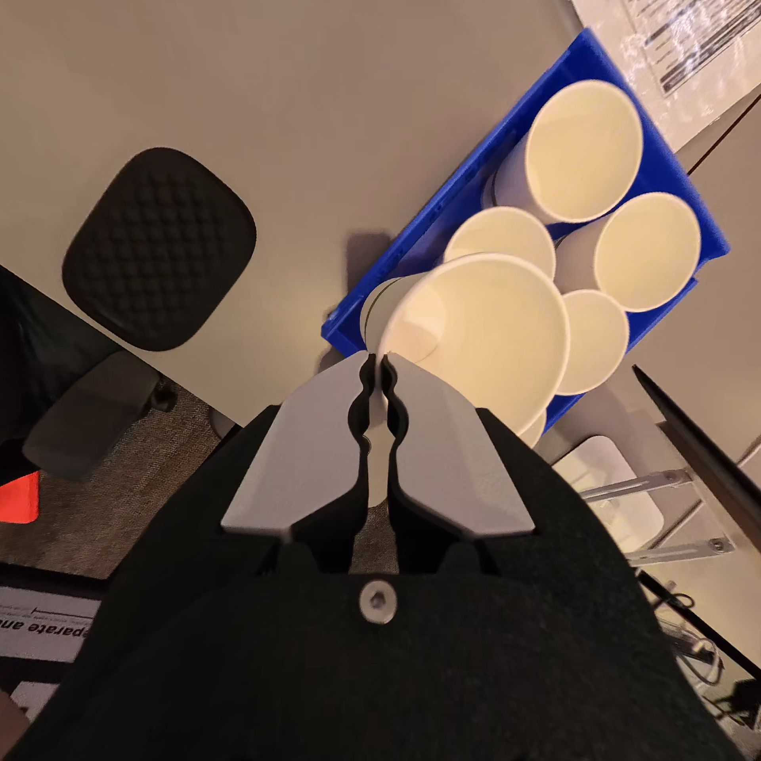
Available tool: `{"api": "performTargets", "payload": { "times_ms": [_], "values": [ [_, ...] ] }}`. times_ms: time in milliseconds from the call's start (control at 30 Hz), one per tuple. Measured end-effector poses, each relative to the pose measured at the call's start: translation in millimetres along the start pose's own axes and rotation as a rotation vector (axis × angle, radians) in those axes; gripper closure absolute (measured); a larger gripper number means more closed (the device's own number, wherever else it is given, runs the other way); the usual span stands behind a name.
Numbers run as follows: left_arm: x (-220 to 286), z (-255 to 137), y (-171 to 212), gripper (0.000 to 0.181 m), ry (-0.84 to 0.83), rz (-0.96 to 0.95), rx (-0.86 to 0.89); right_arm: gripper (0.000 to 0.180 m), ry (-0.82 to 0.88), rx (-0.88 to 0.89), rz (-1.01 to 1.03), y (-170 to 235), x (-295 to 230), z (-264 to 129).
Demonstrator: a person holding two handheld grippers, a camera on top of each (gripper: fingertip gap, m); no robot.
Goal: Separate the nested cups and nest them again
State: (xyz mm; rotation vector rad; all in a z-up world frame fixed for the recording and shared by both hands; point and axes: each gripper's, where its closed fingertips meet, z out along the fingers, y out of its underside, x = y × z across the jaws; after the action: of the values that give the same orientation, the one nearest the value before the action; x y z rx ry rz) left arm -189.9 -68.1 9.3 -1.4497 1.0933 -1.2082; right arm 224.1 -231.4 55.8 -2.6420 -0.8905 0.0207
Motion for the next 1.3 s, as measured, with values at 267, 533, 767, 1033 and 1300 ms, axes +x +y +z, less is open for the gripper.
{"api": "performTargets", "payload": {
  "times_ms": [267,533,767,1033,1300],
  "values": [
    [-3,-1,1,0.081,-0.008,-0.001,-0.002,0.177,-0.005,-0.028,-0.011,20,-3,24],
    [-2,-3,-2,0.083,-0.006,0.000,0.008,0.177,0.027,-0.049,-0.048,36,-5,55],
    [-1,-3,-4,0.083,-0.004,0.002,0.012,0.177,0.053,-0.054,-0.067,45,-3,73],
    [-1,-4,-5,0.084,-0.003,0.002,0.015,0.177,0.060,-0.081,-0.085,50,-2,91],
    [-1,-4,-5,0.084,-0.006,0.001,0.016,0.177,0.054,-0.110,-0.090,53,-1,103]
  ]
}}
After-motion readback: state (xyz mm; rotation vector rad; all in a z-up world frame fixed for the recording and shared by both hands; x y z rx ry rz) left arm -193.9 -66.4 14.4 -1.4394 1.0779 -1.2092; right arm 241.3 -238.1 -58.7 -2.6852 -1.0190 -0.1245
